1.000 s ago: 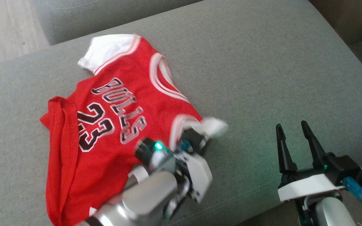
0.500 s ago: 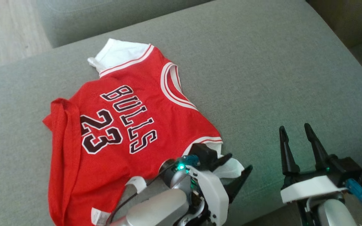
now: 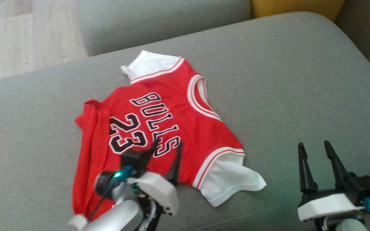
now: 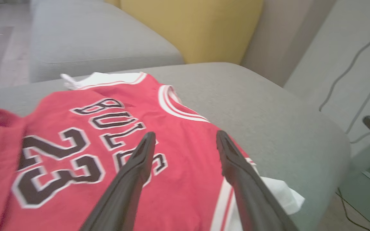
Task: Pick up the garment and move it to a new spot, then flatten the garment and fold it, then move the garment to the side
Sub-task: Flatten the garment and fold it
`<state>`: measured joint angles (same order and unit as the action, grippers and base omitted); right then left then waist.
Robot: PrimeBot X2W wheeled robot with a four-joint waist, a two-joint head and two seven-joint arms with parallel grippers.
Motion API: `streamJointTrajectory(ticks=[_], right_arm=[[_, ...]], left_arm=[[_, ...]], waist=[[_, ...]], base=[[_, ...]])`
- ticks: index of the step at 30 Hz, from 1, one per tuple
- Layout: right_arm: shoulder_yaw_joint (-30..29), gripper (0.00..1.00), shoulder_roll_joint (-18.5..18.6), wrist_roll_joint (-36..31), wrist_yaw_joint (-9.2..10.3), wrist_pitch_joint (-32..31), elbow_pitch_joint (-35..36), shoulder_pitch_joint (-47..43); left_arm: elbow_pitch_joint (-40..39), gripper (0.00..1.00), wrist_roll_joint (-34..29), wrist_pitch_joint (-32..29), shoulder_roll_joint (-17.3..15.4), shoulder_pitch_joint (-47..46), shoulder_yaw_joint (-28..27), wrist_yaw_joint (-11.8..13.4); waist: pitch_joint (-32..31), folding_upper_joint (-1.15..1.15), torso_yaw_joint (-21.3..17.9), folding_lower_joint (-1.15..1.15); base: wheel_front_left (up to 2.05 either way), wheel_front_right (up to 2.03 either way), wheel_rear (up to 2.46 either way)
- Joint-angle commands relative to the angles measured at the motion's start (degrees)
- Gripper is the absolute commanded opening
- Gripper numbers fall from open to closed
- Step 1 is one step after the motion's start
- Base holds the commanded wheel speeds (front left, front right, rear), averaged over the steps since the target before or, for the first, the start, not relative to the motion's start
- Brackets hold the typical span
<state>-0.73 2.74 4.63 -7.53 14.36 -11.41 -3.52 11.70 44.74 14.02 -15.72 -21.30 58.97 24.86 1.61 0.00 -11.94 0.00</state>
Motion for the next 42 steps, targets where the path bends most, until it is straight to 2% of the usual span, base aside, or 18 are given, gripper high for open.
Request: streamJointTrajectory(ticks=[1,3,6,9,15,21,32,42], right_arm=[[0.83,1.0,0.96,-0.58,0.04,0.63,2.27,0.24],[0.36,1.0,0.96,-0.75,0.04,0.63,2.52,-0.13],[-0.03,1.0,0.92,-0.69,0.04,0.63,2.68,-0.67],[-0.8,1.0,0.84,-0.65,0.04,0.63,2.67,-0.94],[-1.48,1.0,0.67,-0.96,0.04,0.63,2.17,-1.54],[-2.24,1.0,0.45,-1.21,0.04,0.63,1.2,-2.07],[-0.58,1.0,0.27,-1.38,0.04,0.63,-0.95,-2.31],[2.03,1.0,0.22,-1.24,0.04,0.63,-2.49,-2.08]], left_arm=[[-3.55,1.0,-1.14,0.86,-2.18,0.56,-4.61,1.97],[-5.85,1.0,-2.97,0.93,-3.91,3.47,-7.4,3.94],[-8.4,1.0,-5.55,0.95,-5.8,8.42,-11.32,5.26],[-9.71,1.0,-7.62,0.96,-6.75,12.84,-14.79,5.47],[-10.16,1.0,-11.01,0.96,-6.88,18.63,-19.76,4.24],[-9.29,1.0,-15.38,0.97,-4.93,23.79,-25.51,1.17],[-7.08,1.0,-23.15,0.97,1.05,27.91,-34.56,-5.78],[-5.63,1.0,-27.9,0.97,5.33,29.7,-39.97,-10.94]], waist=[[-1.25,0.0,2.24,0.0],[-1.53,0.0,3.5,0.0],[-1.87,0.0,5.46,0.0],[-2.16,0.0,7.09,0.0],[-2.7,0.0,9.3,0.0],[-3.31,0.0,10.95,0.0],[-4.13,0.0,12.2,0.0],[-4.39,0.0,12.47,0.0]], base=[[0.0,0.0,0.0],[0.0,0.0,0.0],[0.0,0.0,0.0],[0.0,0.0,0.0],[0.0,0.0,0.0],[0.0,0.0,0.0],[0.0,0.0,0.0],[0.0,0.0,0.0]])
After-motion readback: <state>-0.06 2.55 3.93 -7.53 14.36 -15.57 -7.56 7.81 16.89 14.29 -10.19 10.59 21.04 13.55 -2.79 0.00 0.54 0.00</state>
